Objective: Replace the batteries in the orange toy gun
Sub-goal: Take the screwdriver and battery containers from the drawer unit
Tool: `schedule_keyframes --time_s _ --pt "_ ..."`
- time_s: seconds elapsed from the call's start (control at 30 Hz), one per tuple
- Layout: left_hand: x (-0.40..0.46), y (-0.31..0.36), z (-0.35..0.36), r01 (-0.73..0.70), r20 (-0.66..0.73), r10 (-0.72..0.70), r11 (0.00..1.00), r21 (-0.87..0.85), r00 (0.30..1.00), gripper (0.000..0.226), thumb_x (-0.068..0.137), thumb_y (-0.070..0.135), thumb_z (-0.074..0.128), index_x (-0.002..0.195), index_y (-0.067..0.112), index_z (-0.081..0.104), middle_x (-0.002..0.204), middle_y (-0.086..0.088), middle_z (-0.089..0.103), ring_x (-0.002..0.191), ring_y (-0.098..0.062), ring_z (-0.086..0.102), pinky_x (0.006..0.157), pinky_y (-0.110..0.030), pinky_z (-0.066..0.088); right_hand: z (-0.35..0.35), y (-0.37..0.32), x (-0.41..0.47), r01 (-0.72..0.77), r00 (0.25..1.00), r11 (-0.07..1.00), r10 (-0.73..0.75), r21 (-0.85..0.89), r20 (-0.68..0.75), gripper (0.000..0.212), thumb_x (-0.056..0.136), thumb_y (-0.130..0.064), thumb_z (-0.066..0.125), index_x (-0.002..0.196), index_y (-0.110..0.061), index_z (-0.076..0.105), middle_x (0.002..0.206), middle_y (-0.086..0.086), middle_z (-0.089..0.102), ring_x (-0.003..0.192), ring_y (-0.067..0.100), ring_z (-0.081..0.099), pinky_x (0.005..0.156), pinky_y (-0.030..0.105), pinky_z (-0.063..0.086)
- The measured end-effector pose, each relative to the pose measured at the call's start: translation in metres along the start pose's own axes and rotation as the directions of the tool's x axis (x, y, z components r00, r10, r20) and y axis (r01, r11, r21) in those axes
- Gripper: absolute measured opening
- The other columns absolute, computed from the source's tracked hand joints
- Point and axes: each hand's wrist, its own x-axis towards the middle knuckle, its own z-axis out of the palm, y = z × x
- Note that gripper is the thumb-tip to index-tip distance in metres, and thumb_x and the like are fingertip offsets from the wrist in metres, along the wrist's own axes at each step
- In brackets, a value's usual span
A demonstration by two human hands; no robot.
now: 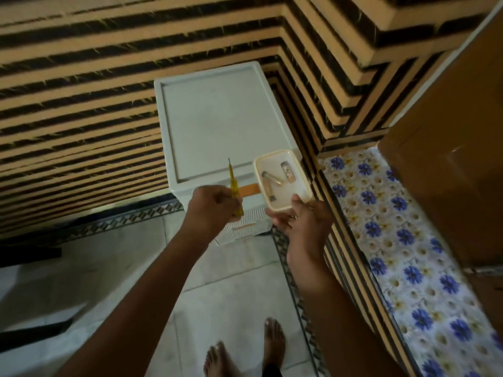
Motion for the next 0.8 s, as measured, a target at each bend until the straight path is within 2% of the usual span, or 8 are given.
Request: schedule_keyframes --time_s 0.17,0.27,0.37,0.43,0.5,0.6,0.7,0.8 --pt "0.05 0.034 -0.012 -0.021 -0.105 0.017 0.999 -0.035 0.994 0.004 0.086 -0.001 0.075 0.083 0.0 0.075 0.087 -0.028 0.074 0.078 -0.036 0.076 0.083 -0.047 0.064 0.065 -0.008 0.028 -0.003 0.994 0.995 -0.007 0.096 0.108 0.018 0.099 -0.003 0.063 0.113 0.008 0.058 0.085 0.026 0.071 0.063 0.037 0.076 0.052 0.035 0.061" --pt "0.089 0.037 -0.011 -0.006 -0.216 0.021 0.998 0.067 0.976 0.009 0.083 0.005 0.078 0.079 -0.002 0.076 0.08 -0.022 0.076 0.073 -0.033 0.077 0.078 -0.05 0.065 0.099 -0.006 0.055 0.019 0.992 0.995 -0.031 0.098 0.126 0.022 0.097 -0.003 0.066 0.108 0.013 0.056 0.106 0.036 0.068 0.079 0.045 0.076 0.056 0.034 0.062" --pt "0.113 0.037 -0.011 0.018 -0.297 0.062 0.966 0.258 0.953 0.017 0.085 0.015 0.077 0.08 -0.001 0.074 0.08 -0.02 0.075 0.083 -0.036 0.073 0.072 -0.038 0.063 0.122 -0.003 0.078 0.025 0.992 0.999 -0.03 0.042 0.122 0.017 0.095 -0.004 0.07 0.093 0.005 0.056 0.108 0.037 0.067 0.078 0.045 0.076 0.058 0.036 0.063" --pt "0.121 0.035 -0.012 0.027 -0.298 0.074 0.946 0.322 0.952 0.016 0.087 0.017 0.074 0.088 0.001 0.074 0.086 -0.014 0.073 0.088 -0.03 0.07 0.065 -0.026 0.053 0.129 -0.001 0.089 0.025 0.993 1.0 -0.027 0.017 0.114 0.018 0.094 -0.004 0.071 0.086 -0.002 0.055 0.107 0.034 0.068 0.075 0.043 0.077 0.057 0.034 0.063" --pt "0.122 0.034 -0.013 0.004 -0.3 0.112 0.932 0.362 0.947 0.017 0.089 0.016 0.072 0.089 -0.002 0.073 0.084 -0.012 0.07 0.083 -0.028 0.066 0.064 -0.025 0.046 0.13 0.002 0.092 0.002 0.992 1.0 -0.003 0.009 0.129 0.015 0.094 -0.004 0.072 0.09 0.003 0.059 0.103 0.032 0.07 0.073 0.042 0.077 0.058 0.034 0.063" --pt "0.122 0.03 -0.012 -0.038 -0.301 0.181 0.904 0.426 0.936 0.021 0.09 0.017 0.073 0.087 -0.004 0.071 0.08 -0.016 0.07 0.085 -0.032 0.066 0.073 -0.034 0.054 0.126 0.004 0.094 -0.013 0.988 1.0 0.014 -0.01 0.151 0.026 0.094 -0.009 0.074 0.099 0.014 0.064 0.086 0.028 0.073 0.072 0.04 0.077 0.063 0.039 0.065" --pt "0.123 0.026 -0.013 -0.083 -0.296 0.243 0.881 0.465 0.924 0.03 0.092 0.026 0.072 0.084 -0.003 0.069 0.079 -0.019 0.071 0.081 -0.034 0.066 0.078 -0.042 0.056 0.117 0.004 0.087 0.086 0.985 0.995 -0.077 -0.057 0.152 0.02 0.098 -0.02 0.069 0.096 0.0 0.065 0.086 0.023 0.075 0.074 0.035 0.078 0.067 0.041 0.066" --pt "0.114 0.02 -0.019 -0.134 -0.308 0.351 0.821 0.554 0.884 0.029 0.101 0.028 0.06 0.089 0.004 0.069 0.082 -0.007 0.069 0.076 -0.022 0.062 0.068 -0.03 0.044 0.095 0.015 0.071 0.371 0.928 0.868 -0.331 -0.33 0.172 0.016 0.099 -0.023 0.067 0.109 -0.013 0.059 0.097 0.009 0.075 0.083 0.021 0.077 0.073 0.032 0.064"
